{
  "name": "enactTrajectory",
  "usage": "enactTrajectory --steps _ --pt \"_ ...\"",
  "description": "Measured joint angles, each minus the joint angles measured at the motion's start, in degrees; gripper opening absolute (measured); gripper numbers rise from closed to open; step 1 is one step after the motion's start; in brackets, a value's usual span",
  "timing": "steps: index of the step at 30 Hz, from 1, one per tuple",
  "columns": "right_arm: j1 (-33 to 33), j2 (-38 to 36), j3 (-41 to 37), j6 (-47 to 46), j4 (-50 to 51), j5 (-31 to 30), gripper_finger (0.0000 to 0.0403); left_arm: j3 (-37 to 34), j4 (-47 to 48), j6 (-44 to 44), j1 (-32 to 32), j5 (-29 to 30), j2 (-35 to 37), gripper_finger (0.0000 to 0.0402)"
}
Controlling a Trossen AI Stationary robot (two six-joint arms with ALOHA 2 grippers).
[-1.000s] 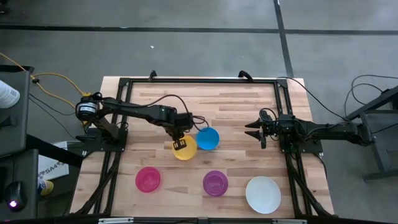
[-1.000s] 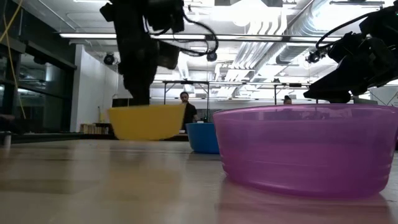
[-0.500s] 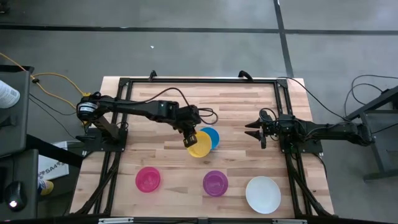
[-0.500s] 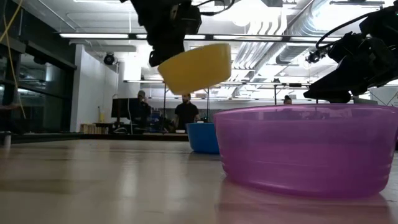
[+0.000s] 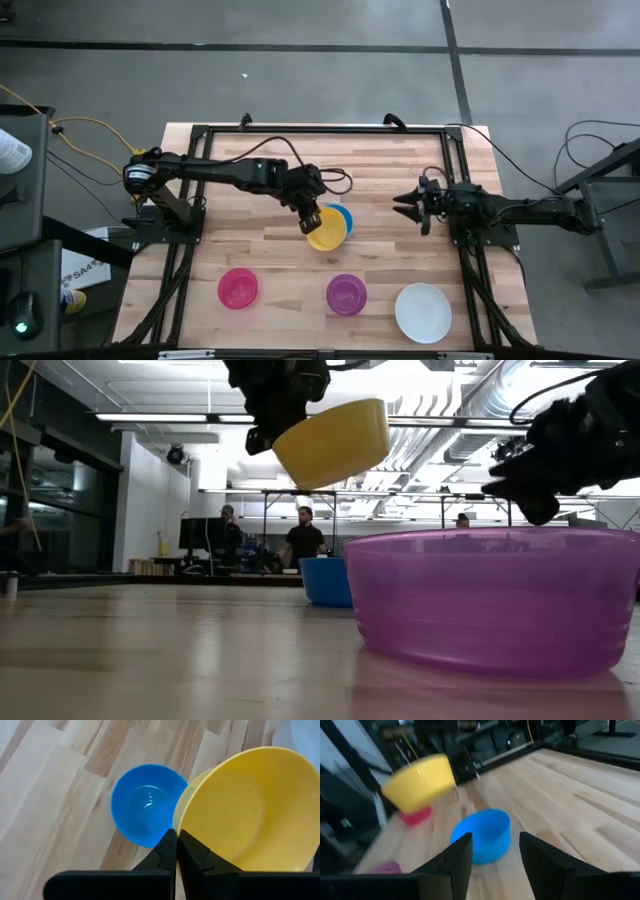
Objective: Nest bowls inside each other
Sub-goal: Stack the yellow bowl on the white bowl
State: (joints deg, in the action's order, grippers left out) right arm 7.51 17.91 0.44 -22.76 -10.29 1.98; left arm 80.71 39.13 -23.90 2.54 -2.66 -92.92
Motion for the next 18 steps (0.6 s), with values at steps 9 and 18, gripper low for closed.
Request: enactTrajectory --steps 9,18 --pt "0.0 0.0 0.0 -1.1 -8.9 7.0 0.0156 0.0 4.3 -3.8 3.0 -4.4 0.0 0.0" --pt "0.0 8.4 6.1 -0.4 -8.0 8.7 0.0156 1.2 4.7 -4.0 6.0 -10.1 -1.7 0.0"
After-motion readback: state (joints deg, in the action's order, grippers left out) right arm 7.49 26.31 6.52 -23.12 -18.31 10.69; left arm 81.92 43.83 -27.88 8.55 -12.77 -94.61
